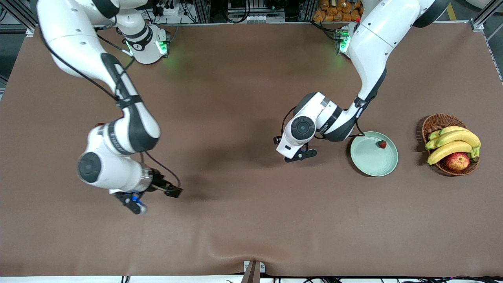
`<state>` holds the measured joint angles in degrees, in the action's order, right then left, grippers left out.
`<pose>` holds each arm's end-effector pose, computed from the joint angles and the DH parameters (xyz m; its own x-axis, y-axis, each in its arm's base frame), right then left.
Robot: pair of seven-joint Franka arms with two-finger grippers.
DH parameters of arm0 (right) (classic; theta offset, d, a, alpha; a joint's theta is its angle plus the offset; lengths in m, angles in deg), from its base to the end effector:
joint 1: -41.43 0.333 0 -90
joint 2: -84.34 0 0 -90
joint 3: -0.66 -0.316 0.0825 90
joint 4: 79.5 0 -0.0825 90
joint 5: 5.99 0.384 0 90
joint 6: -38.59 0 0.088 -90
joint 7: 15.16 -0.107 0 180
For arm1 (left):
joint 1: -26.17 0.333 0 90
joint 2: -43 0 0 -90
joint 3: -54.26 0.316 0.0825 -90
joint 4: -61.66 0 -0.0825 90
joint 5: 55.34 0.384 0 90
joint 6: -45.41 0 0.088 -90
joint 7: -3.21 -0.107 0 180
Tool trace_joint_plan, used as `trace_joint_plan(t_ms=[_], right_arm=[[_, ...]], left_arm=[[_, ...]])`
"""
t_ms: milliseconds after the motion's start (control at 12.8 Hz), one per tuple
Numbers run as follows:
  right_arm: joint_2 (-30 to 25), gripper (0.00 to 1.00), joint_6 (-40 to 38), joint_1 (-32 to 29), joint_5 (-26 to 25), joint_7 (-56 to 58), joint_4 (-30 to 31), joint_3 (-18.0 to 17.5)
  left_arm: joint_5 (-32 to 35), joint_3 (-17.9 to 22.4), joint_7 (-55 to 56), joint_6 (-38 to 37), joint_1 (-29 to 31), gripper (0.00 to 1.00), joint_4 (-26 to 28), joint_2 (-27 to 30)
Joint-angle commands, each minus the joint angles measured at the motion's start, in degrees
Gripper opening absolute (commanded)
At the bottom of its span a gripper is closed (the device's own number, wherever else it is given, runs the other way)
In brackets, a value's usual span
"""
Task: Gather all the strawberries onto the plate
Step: 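Grasp the second strawberry with the left gripper while the right gripper returns, then place the strawberry on the plate with the left gripper while the right grasps another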
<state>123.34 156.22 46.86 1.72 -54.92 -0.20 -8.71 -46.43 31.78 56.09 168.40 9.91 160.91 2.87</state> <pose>0.7074 0.1692 0.3153 0.8568 -0.4928 -0.1520 -0.5133 -0.8434 -0.1590 0.5147 -0.3822 0.1842 0.9473 0.2053 -0.2461 0.1883 -0.9779 -0.0908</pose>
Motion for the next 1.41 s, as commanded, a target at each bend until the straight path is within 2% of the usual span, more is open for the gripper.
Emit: trace_joint_plan(t_ms=[0,312,469,625,703,859,1015,1327], right_arm=[[-8.75,1.00,0.41,-5.32,-2.34,11.32,11.20,-1.08],[-14.99,1.00,-0.74,-14.38,-4.19,28.90,18.94,-1.08],[-19.47,1.00,-0.39,-16.15,-5.95,33.94,24.82,-1.08],[-23.78,1.00,-0.30,-18.42,-8.49,36.22,29.75,-1.08],[-25.63,1.00,-0.30,-19.92,-8.68,38.68,31.95,-1.08],[-29.67,1.00,2.15,-22.73,-8.68,42.99,38.35,-1.08],[-32.58,1.00,5.84,-26.50,-8.68,48.34,44.95,-1.08],[-33.03,1.00,17.33,-34.16,-8.68,58.02,54.97,-1.08]], left_arm=[[3.21,0.42,0.91,0.85,0.17,0.87,1.47,0.14],[3.22,0.42,0.91,1.20,0.35,0.66,1.38,-0.21],[3.22,0.42,0.91,1.29,0.35,0.43,1.30,-0.30],[3.13,0.51,0.91,1.29,0.43,0.08,1.12,-0.30],[3.13,0.51,0.91,1.29,0.44,0.00,0.94,-0.21],[3.22,0.51,0.91,0.68,1.40,0.00,1.03,0.57],[3.30,0.51,-0.32,-0.81,4.81,0.00,1.12,2.59],[3.31,0.42,-11.00,-8.62,12.46,0.00,1.12,7.16]])
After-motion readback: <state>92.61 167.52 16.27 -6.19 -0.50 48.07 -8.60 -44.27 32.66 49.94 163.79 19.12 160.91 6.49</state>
